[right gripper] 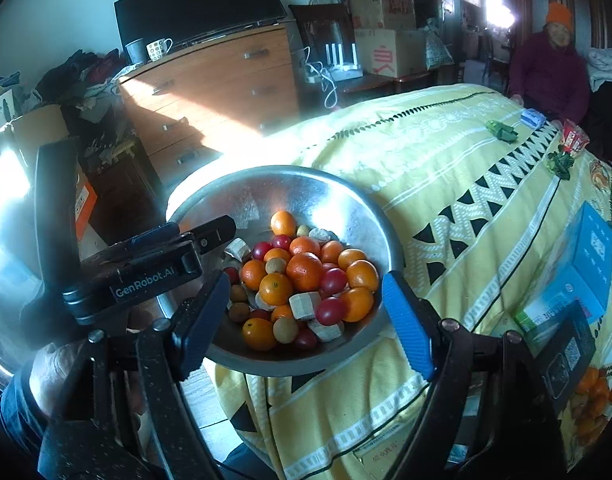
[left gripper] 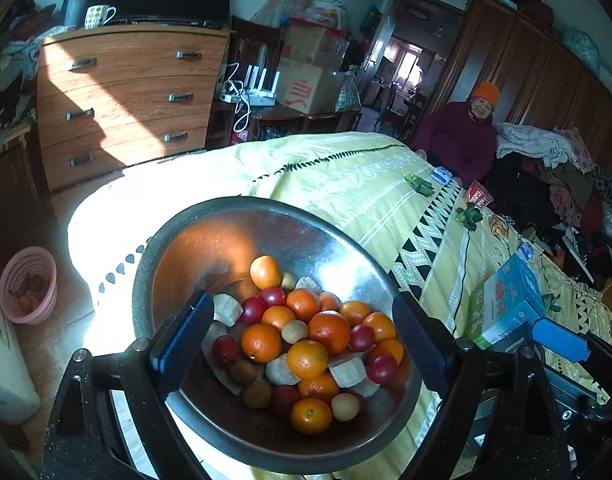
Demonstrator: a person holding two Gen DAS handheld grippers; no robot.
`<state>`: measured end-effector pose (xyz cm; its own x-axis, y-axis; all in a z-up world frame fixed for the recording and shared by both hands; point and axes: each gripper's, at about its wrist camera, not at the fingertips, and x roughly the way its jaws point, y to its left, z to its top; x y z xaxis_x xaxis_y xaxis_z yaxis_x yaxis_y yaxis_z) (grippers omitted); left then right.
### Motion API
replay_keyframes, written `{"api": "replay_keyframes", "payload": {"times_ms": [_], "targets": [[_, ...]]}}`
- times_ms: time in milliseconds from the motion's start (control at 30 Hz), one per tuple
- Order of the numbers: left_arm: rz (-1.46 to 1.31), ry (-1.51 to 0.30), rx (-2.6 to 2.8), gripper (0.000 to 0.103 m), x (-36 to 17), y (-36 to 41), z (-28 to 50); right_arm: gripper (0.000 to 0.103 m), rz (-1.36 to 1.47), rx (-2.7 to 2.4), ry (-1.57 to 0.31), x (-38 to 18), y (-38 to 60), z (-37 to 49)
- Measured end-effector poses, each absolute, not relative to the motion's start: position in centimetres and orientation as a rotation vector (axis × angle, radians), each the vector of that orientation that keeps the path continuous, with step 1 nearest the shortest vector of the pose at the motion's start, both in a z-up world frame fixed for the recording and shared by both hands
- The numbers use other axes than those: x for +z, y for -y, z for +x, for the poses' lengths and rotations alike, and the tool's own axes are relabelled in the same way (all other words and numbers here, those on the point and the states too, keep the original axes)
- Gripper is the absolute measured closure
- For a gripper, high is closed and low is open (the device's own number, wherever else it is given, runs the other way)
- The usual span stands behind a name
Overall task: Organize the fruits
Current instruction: 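Open the left tool to drop the tomato while the right drops the kiwi into the bowl, then move both open tools back over the fruit pile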
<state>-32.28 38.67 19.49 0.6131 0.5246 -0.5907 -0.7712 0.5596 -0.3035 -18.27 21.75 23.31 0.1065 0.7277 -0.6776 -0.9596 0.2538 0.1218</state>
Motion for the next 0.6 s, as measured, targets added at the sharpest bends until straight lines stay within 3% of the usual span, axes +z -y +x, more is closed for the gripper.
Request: {"api": "replay_keyframes", "payload": {"times_ms": [167,333,600], "targets": [[-0.46,-0.378,0.796,0.005,23.1,-34.5,-31.8,0.018,-0.365,1.222,-0.635,25.3,-17.5,-17.5],[-0.33,-0.286,0.862,0.001,25.8,-29.3,-31.1,0.004,-0.291,1.082,-0.56,27.0,-11.1,-15.5],[-0.256,-0.362,0.682,0.001,25.7,-22.7,-25.7,0.0,-0.276,0.73,-0.517,26.9,0.5,-11.0]]}}
